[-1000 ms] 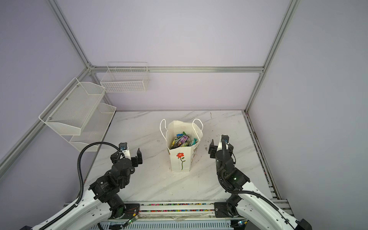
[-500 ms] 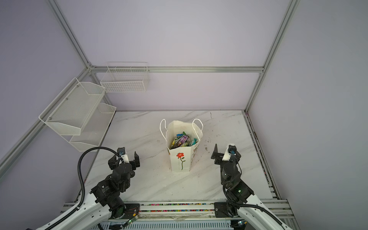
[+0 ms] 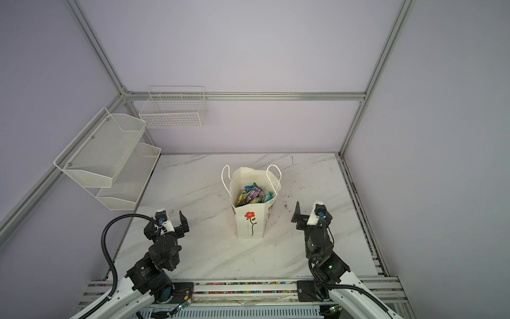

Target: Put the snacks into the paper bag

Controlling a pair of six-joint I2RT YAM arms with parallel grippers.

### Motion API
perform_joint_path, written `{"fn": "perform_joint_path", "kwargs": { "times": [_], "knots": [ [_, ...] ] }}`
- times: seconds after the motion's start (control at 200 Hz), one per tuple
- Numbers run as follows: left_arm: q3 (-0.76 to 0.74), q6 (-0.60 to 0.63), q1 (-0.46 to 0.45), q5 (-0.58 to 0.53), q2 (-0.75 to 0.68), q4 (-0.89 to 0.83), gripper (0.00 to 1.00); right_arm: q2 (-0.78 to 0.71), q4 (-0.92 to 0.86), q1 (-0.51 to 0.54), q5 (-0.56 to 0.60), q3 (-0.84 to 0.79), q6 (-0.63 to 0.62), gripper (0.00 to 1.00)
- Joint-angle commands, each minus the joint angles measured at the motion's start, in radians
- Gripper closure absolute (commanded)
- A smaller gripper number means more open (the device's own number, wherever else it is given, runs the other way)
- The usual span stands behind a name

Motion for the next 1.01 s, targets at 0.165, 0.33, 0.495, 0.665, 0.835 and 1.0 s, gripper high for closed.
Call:
{"fn": "perform_joint_path", "kwargs": {
  "times": [0.165,0.33,0.495,0.665,0.835,1.0],
  "knots": [
    [-0.097,-0.012,0.002,-0.044,0.013,0.078,0.0,-0.066,0.062,-0.002,0.023,-0.049,-0.017,0.03],
    [-0.097,0.005,-0.001,0.006,-0.014,0.056,0.0,-0.1,0.088,-0.003,-0.006,-0.086,-0.033,0.03],
    [-0.117,0.004,0.001,-0.025,-0.065,0.071,0.0,-0.092,0.098,-0.002,0.031,-0.086,-0.026,0.03],
    [-0.173,0.077,0.0,-0.03,-0.171,0.155,0.0,-0.091,0.183,-0.002,0.085,-0.114,-0.06,0.03],
    [-0.223,0.144,0.002,-0.014,-0.284,0.21,0.0,-0.084,0.291,-0.002,0.124,-0.151,-0.108,0.03],
    [-0.244,0.168,0.005,-0.008,-0.309,0.249,0.0,-0.03,0.405,-0.002,0.141,-0.174,-0.136,0.03]
  ]
}}
